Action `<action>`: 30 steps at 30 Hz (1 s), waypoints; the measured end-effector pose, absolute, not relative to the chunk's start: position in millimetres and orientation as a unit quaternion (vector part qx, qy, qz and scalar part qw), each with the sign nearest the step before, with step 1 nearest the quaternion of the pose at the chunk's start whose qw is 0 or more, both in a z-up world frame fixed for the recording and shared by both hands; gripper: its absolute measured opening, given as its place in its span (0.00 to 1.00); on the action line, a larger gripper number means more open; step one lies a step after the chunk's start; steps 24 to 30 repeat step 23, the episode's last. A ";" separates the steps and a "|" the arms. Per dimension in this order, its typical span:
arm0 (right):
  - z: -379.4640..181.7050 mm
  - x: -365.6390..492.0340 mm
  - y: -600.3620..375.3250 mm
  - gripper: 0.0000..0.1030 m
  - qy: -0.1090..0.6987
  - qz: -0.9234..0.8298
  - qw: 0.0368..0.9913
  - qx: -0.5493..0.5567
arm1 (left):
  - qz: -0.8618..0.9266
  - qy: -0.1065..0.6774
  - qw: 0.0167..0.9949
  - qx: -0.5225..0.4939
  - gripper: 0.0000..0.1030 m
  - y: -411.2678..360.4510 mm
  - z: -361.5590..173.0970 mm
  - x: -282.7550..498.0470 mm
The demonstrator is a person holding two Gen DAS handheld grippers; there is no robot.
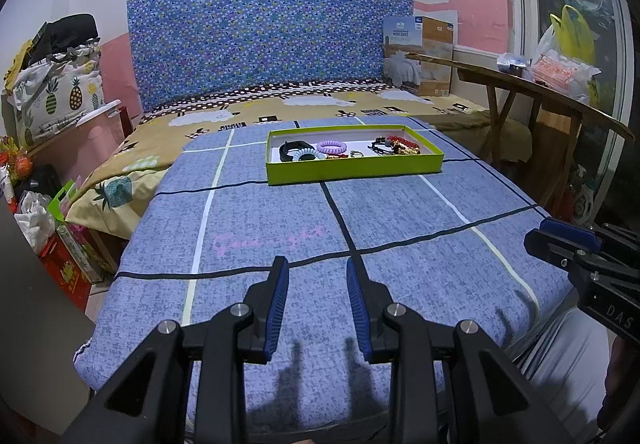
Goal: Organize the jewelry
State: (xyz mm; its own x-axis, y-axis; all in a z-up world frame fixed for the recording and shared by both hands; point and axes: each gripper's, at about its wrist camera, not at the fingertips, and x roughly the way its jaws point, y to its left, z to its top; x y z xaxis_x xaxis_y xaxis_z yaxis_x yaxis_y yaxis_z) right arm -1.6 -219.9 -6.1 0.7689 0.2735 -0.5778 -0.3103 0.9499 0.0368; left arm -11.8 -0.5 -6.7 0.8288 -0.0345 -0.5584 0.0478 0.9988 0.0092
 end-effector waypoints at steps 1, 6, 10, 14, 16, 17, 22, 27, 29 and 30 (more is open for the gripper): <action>-5.5 -0.7 -220.2 0.29 0.302 0.155 0.940 -0.031 | -0.021 0.292 0.956 0.011 0.30 -0.7 -7.0 -12.0; -5.3 -0.7 -220.2 0.29 0.302 0.155 0.940 -0.031 | -0.020 0.293 0.956 0.011 0.30 -2.2 -7.2 -11.8; -5.3 -2.1 -219.8 0.29 0.302 0.155 0.940 -0.031 | -0.021 0.295 0.955 0.012 0.30 -2.4 -7.7 -12.3; -4.8 -1.3 -219.9 0.29 0.302 0.155 0.940 -0.031 | -0.020 0.296 0.955 0.011 0.30 -1.9 -7.6 -11.9; -7.0 -2.9 -218.8 0.29 0.302 0.155 0.940 -0.032 | -0.021 0.295 0.955 0.012 0.30 -1.7 -7.8 -12.2; -8.0 -3.8 -218.3 0.29 0.302 0.155 0.940 -0.031 | -0.021 0.295 0.955 0.011 0.30 -1.5 -7.6 -11.9; -6.6 -2.2 -218.6 0.29 0.302 0.155 0.940 -0.032 | -0.021 0.295 0.955 0.011 0.30 -1.8 -7.4 -11.7; -6.9 -2.7 -218.4 0.29 0.302 0.155 0.940 -0.032 | -0.022 0.295 0.955 0.011 0.30 -1.7 -7.4 -11.8; -6.9 -2.7 -218.4 0.29 0.302 0.155 0.940 -0.032 | -0.022 0.295 0.955 0.011 0.30 -1.7 -7.4 -11.8; -6.9 -2.7 -218.4 0.29 0.302 0.155 0.940 -0.032 | -0.022 0.295 0.955 0.011 0.30 -1.7 -7.4 -11.8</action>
